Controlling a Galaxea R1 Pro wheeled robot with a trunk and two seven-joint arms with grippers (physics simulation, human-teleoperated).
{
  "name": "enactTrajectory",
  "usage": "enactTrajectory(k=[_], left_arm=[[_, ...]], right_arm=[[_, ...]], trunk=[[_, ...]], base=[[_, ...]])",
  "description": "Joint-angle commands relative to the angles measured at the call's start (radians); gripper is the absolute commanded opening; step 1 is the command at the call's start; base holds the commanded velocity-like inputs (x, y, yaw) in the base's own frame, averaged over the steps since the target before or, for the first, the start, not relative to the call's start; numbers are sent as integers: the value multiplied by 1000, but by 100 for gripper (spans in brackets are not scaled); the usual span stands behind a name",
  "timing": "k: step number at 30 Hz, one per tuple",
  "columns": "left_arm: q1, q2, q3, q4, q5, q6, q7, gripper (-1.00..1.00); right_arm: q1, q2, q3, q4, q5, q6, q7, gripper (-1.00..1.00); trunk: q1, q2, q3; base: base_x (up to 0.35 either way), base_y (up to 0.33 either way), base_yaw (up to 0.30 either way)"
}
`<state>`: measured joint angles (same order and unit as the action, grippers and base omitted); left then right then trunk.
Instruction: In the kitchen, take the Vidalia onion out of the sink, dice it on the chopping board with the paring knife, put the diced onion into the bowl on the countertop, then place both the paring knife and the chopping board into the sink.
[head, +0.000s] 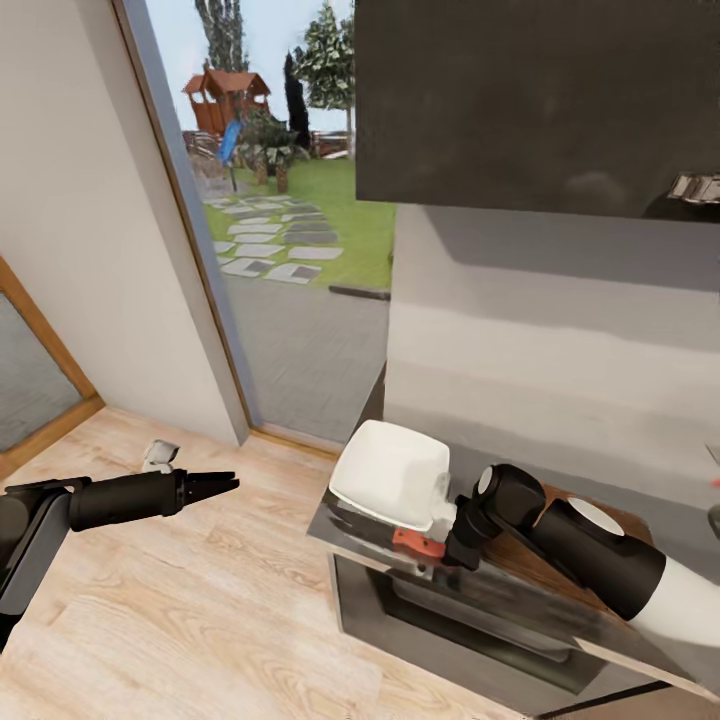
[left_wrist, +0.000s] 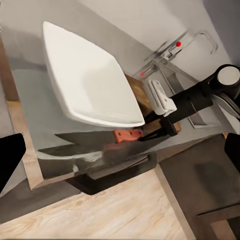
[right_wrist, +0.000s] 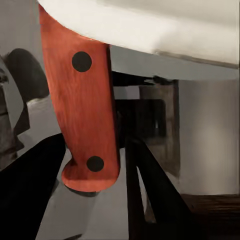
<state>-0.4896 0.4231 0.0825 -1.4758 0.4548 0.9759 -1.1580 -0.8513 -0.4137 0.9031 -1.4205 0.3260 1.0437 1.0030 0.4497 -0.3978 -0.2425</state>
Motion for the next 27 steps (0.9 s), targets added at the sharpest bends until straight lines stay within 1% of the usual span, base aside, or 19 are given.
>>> enactTrajectory(k=[1,6,17,22,27], left_arm=[[-1,1,0,0,2,6,-2,100],[0,2,0,0,2,7,-2,100],[-1,2,0,0,2,9,-2,100],[-1,8,0,0,6,9,-3,100],[-1,10,0,0,8,8,-3,100]], right_arm=[[-2,0,2,-2,10,3,9,-100],[-2,0,2,-2,10,3,9,-100],[-2,0,7,-2,10,3,7,-100],[-2,0,4,-2,10,3,6,-100],[-2,0,1,-2,10,3,6,-100]], trunk=[[0,-2,-2],[0,-2,-2],[0,-2,-2],[0,-2,-2],[0,-2,-2]], base=[[-195,147,0],[-187,146,0],[-25,19,0],[-16,9,0],[-178,126,0]])
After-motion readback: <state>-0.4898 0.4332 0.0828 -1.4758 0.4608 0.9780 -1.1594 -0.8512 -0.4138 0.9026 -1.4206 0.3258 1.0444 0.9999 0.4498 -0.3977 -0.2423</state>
